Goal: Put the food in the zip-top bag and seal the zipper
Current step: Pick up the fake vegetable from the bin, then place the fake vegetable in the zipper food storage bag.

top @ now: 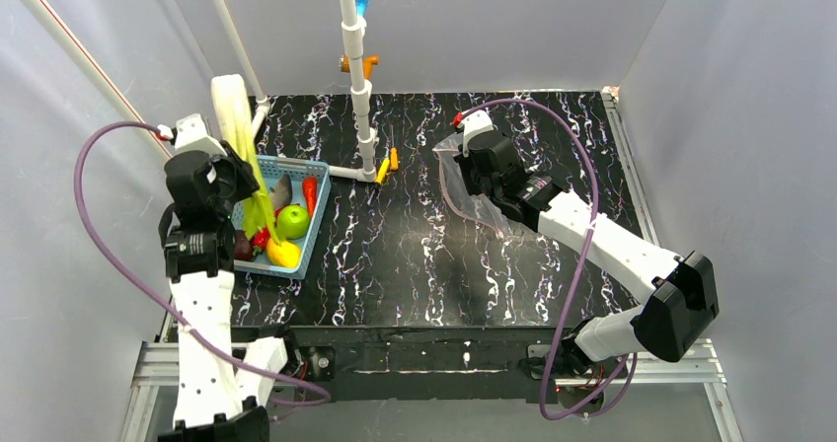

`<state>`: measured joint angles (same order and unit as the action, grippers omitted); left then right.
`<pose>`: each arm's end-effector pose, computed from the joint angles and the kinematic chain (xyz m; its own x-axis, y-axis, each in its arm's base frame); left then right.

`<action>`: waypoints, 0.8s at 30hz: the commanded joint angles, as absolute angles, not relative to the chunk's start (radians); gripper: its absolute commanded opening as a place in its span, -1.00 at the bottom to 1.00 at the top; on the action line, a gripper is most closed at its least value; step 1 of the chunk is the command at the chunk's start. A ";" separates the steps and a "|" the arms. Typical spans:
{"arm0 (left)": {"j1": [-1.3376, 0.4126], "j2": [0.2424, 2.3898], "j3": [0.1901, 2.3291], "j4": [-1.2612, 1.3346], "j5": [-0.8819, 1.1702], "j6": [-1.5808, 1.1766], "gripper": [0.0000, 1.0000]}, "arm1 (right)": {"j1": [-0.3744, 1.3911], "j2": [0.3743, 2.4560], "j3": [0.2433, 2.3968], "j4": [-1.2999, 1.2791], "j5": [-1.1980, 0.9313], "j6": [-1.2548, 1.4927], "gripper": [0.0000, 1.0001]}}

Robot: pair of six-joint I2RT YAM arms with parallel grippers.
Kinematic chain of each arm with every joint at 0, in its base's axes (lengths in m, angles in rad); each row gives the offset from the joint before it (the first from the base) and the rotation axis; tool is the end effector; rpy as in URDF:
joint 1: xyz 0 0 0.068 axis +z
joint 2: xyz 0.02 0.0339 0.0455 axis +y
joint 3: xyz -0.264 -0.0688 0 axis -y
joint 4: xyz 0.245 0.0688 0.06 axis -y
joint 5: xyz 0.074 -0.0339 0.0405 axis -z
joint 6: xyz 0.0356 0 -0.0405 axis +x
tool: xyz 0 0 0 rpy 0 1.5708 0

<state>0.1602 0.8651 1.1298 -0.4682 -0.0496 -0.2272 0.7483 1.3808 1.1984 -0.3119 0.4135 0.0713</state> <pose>0.1743 0.0300 0.4143 -0.1477 -0.2518 -0.9565 -0.2469 0.9458 -0.2108 0.2412 0.2044 0.3367 -0.3727 -0.2570 -0.8916 -0.3381 0.9324 -0.1274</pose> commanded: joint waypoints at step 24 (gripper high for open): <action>-0.518 1.245 1.116 -0.503 0.758 -0.727 -1.00 | 0.804 1.385 1.260 -0.239 0.462 -0.039 -0.97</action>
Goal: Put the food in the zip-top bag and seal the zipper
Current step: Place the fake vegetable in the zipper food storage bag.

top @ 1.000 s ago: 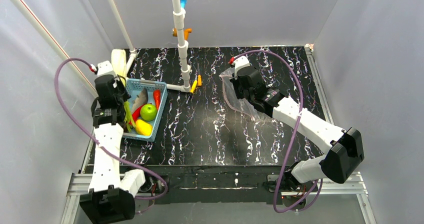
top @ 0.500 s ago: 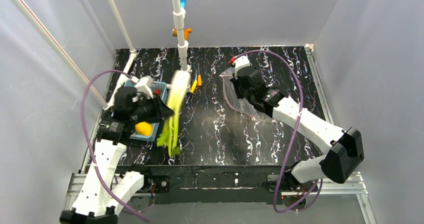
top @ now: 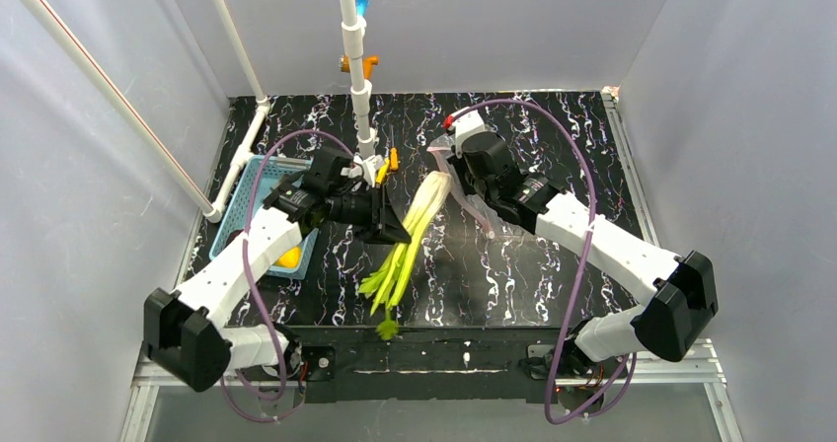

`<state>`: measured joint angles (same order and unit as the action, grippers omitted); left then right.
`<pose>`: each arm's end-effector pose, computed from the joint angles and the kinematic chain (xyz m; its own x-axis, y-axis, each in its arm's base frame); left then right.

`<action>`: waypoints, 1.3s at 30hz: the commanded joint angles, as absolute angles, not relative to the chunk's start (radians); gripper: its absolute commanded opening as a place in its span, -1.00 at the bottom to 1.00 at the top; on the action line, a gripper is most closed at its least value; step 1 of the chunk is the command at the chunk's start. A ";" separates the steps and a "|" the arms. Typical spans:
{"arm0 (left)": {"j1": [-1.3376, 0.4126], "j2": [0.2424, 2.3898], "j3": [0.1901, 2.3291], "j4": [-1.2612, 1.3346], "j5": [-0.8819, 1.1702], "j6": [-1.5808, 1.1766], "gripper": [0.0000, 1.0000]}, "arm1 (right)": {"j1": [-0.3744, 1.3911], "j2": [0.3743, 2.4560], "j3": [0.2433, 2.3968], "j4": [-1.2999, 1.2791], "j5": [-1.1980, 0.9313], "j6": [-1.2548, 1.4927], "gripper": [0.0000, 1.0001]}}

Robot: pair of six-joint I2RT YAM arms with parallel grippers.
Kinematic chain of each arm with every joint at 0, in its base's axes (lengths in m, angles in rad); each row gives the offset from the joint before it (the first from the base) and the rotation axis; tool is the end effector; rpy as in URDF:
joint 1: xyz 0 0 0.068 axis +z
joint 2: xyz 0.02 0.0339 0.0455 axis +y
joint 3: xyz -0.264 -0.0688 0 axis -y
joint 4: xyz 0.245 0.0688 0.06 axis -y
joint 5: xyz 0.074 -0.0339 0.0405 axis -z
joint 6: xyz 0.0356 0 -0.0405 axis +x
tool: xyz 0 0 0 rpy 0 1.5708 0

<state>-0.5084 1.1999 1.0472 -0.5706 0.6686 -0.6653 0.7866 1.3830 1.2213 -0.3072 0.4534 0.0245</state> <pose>0.2094 -0.1419 0.3141 -0.9412 -0.0300 -0.3365 0.2630 0.5602 -0.7855 0.2347 0.2132 0.3447 -0.3279 -0.2975 -0.8966 -0.3525 0.9191 -0.1760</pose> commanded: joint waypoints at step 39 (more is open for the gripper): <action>-0.545 1.229 1.024 -0.331 0.766 -1.068 -1.00 | 0.885 1.355 1.155 -0.138 0.414 -0.109 -0.97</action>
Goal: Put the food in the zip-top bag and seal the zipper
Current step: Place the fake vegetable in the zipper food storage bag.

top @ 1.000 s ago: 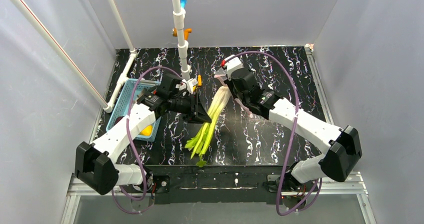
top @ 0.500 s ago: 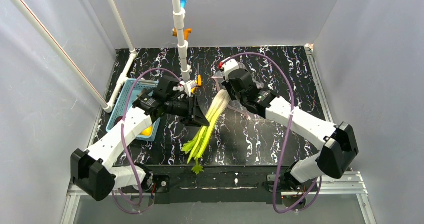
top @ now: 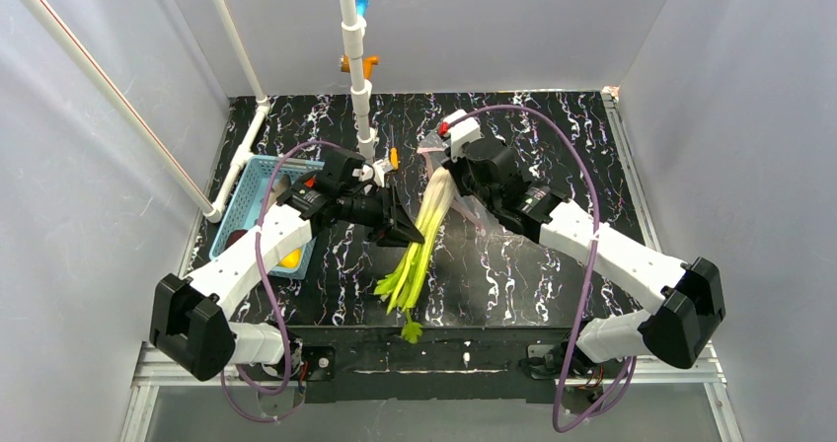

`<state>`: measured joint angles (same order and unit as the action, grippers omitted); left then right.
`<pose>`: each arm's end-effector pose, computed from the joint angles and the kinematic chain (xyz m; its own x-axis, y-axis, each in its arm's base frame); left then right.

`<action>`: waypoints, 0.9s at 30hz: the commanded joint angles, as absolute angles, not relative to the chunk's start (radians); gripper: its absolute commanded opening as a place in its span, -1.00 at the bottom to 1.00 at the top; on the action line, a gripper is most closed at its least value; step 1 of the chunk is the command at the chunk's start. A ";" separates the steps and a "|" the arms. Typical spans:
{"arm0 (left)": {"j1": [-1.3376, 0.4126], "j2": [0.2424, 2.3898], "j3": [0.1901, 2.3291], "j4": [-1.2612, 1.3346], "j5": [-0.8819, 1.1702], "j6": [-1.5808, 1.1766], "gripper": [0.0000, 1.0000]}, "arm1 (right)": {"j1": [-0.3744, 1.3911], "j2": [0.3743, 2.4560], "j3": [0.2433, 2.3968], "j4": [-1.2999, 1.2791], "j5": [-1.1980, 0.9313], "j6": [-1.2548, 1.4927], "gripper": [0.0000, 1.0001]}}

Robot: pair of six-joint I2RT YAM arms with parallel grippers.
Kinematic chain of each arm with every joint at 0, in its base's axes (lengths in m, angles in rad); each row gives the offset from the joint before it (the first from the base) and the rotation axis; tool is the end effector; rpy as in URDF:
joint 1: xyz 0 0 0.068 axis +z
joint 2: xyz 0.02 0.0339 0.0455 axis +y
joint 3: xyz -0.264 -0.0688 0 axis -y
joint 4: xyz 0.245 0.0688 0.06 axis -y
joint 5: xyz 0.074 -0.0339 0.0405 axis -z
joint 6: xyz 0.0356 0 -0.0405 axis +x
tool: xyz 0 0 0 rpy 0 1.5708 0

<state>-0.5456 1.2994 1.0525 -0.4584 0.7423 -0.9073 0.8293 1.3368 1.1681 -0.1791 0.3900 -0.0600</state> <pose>0.2250 -0.1647 0.3012 -0.9892 -0.0787 -0.1237 0.0699 0.4885 -0.8698 0.2200 0.2201 0.3519 -0.2034 -0.3042 -0.9307 -0.4537 0.8716 -0.1857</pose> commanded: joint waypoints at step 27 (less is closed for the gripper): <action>-0.618 1.316 1.175 -0.490 0.666 -0.911 -1.00 | 0.936 1.286 1.114 -0.115 0.340 -0.120 -0.97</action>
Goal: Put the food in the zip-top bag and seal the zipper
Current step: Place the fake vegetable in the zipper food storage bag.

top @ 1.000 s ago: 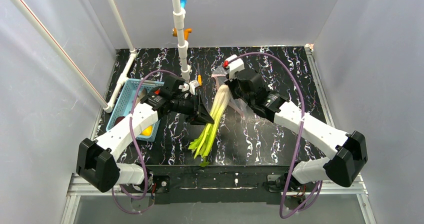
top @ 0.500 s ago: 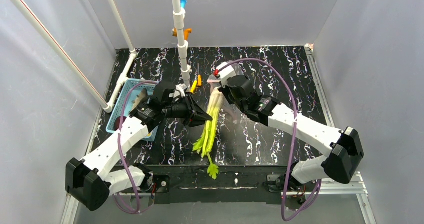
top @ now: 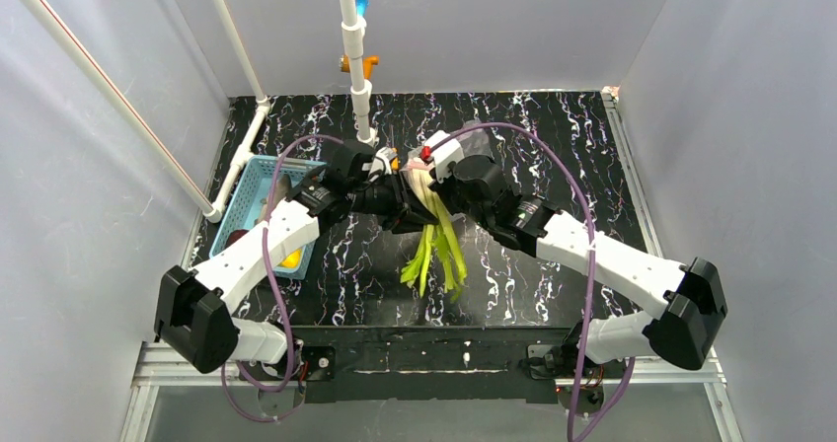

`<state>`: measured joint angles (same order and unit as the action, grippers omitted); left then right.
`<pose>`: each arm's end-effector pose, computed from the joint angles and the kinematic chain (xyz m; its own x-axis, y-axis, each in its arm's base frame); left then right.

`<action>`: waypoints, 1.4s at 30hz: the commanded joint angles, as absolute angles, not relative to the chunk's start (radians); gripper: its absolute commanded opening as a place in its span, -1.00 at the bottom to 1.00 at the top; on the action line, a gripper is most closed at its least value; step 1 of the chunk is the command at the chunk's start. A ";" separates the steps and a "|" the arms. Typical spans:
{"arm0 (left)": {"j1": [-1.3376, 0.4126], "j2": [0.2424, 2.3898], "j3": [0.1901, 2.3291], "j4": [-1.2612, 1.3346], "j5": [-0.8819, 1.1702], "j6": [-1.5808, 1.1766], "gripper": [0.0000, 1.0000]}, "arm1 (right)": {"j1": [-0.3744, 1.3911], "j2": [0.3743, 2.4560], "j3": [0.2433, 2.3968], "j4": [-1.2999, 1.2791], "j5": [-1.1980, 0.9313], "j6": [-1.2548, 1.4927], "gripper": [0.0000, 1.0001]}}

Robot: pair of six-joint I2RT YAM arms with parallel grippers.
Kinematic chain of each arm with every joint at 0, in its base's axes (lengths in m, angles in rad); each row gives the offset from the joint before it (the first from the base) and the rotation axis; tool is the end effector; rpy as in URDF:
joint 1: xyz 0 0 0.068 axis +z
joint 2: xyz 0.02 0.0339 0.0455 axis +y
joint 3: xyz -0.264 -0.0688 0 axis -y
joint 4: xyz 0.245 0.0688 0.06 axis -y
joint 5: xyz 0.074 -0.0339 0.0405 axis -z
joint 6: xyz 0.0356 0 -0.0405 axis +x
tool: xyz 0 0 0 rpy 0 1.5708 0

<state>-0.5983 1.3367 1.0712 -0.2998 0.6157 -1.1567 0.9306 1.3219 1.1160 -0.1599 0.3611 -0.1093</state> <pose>0.2346 -0.1848 0.3087 -0.9680 -0.2447 -0.0565 -0.0581 0.4371 -0.8975 0.1936 0.2389 0.3396 -0.1521 -0.3750 -0.9145 -0.5732 0.7872 -0.2275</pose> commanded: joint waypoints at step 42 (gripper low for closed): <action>-0.610 1.322 1.033 -0.247 0.650 -1.043 -1.00 | 0.971 1.222 1.062 -0.065 0.237 -0.094 -0.97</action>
<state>-0.6109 1.2862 1.0134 -0.2807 0.7395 -1.0603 0.9595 1.2492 1.0313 -0.1055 0.2620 -0.1543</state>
